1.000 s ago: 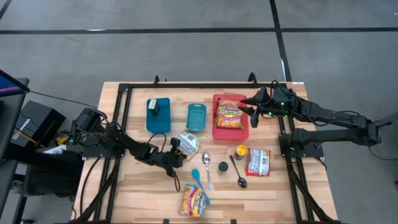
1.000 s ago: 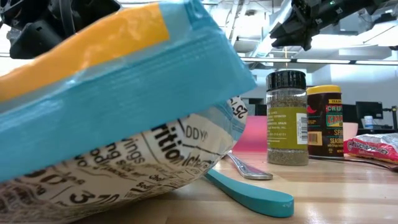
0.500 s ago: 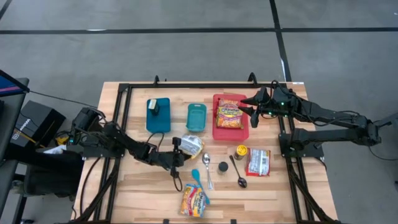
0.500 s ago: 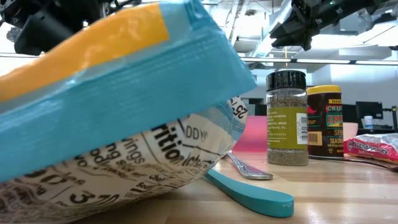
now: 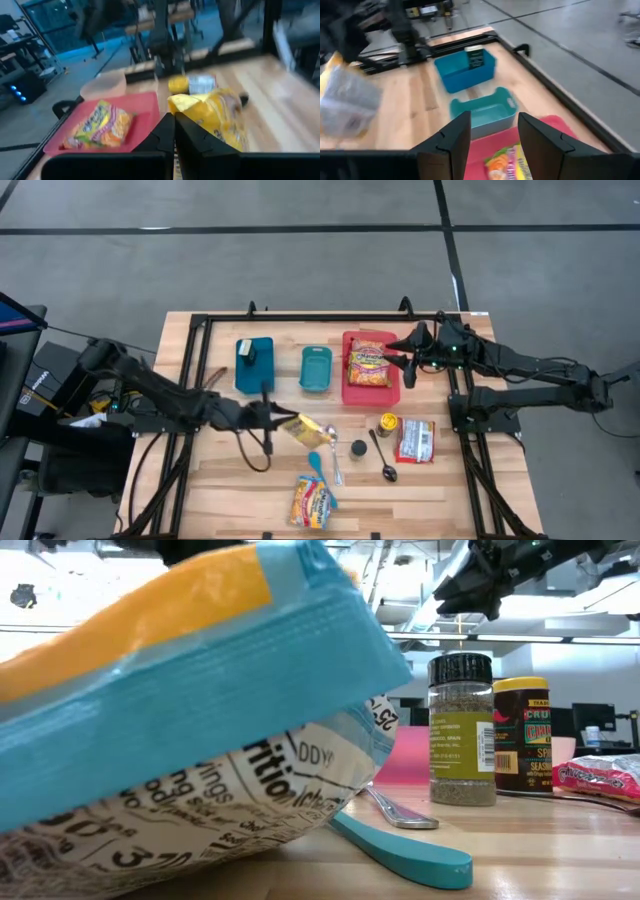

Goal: Pick & Place Food Item
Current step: Put the yellow noodle pack into the red bin

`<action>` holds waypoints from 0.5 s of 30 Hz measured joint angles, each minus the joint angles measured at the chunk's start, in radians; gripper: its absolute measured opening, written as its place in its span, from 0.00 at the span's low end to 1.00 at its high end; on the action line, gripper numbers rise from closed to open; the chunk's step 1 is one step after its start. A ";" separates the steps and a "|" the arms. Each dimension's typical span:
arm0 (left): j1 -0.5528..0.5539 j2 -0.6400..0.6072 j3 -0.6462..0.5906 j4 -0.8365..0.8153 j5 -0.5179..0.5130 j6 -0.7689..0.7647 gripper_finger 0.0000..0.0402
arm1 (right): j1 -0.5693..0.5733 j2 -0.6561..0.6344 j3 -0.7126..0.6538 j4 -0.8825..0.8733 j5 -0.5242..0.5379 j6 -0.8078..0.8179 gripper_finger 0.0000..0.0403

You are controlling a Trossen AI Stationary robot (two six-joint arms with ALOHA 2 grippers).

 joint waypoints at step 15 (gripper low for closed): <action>0.066 -0.074 0.000 -0.008 -0.042 -0.094 0.00 | 0.142 0.233 0.000 0.241 -0.061 0.078 0.39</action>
